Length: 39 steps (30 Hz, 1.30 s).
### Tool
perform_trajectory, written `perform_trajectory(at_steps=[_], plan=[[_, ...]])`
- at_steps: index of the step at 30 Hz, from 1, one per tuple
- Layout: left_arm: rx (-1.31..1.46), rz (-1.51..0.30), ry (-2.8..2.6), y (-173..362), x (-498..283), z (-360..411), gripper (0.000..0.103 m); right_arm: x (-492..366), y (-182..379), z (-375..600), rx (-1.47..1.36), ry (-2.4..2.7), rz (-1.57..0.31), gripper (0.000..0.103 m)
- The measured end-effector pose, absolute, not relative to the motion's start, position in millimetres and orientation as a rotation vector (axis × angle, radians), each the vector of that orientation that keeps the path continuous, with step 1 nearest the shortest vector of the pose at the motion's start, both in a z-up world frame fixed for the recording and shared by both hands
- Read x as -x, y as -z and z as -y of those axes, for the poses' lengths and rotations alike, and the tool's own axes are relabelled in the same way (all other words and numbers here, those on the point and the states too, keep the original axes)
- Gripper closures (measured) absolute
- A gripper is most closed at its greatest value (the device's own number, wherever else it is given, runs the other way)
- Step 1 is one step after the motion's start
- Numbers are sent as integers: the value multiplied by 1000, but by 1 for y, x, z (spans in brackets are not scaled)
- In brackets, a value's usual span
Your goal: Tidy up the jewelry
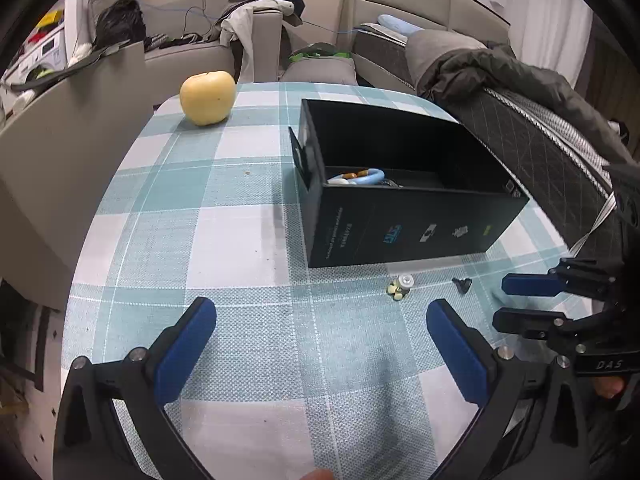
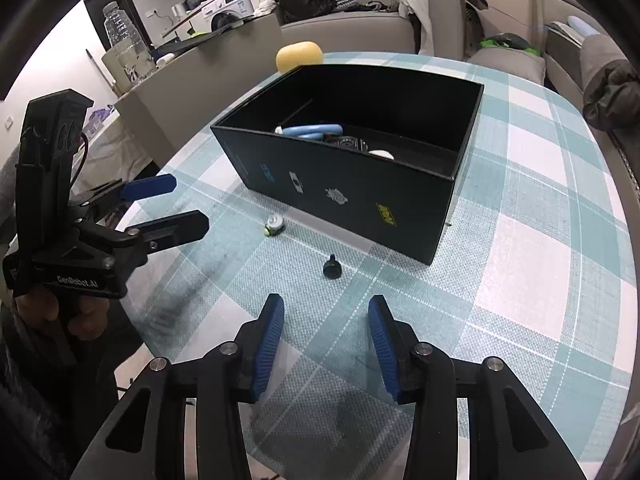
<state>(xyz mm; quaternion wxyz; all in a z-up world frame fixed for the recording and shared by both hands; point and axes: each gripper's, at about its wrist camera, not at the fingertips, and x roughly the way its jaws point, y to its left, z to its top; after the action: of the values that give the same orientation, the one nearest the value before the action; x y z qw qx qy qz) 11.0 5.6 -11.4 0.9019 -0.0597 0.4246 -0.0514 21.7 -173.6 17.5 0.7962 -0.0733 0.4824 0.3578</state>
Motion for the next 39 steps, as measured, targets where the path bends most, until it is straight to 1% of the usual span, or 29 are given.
perform_trajectory(at_steps=[2,4,7,18,20,25,29,39], plan=[[150,-878,111,11,-12,-9,1,-24,-17,174,145,-760,-1034,62],[175,-884,107,13,-13,-13,1,-28,-14,171,132,-743,-1043,70],[197,-899,97,16,-16,-15,1,-35,-8,165,115,-719,-1046,73],[149,-915,98,21,-18,-4,1,-28,-8,149,237,-677,-973,74],[141,-925,102,24,-19,-2,1,-24,-7,144,284,-658,-947,77],[128,-942,103,29,-21,2,1,-18,-6,136,339,-652,-912,93],[132,-945,105,30,-21,3,1,-16,-7,140,316,-685,-909,93],[104,-926,140,29,-20,17,1,-8,-33,158,216,-717,-839,93]])
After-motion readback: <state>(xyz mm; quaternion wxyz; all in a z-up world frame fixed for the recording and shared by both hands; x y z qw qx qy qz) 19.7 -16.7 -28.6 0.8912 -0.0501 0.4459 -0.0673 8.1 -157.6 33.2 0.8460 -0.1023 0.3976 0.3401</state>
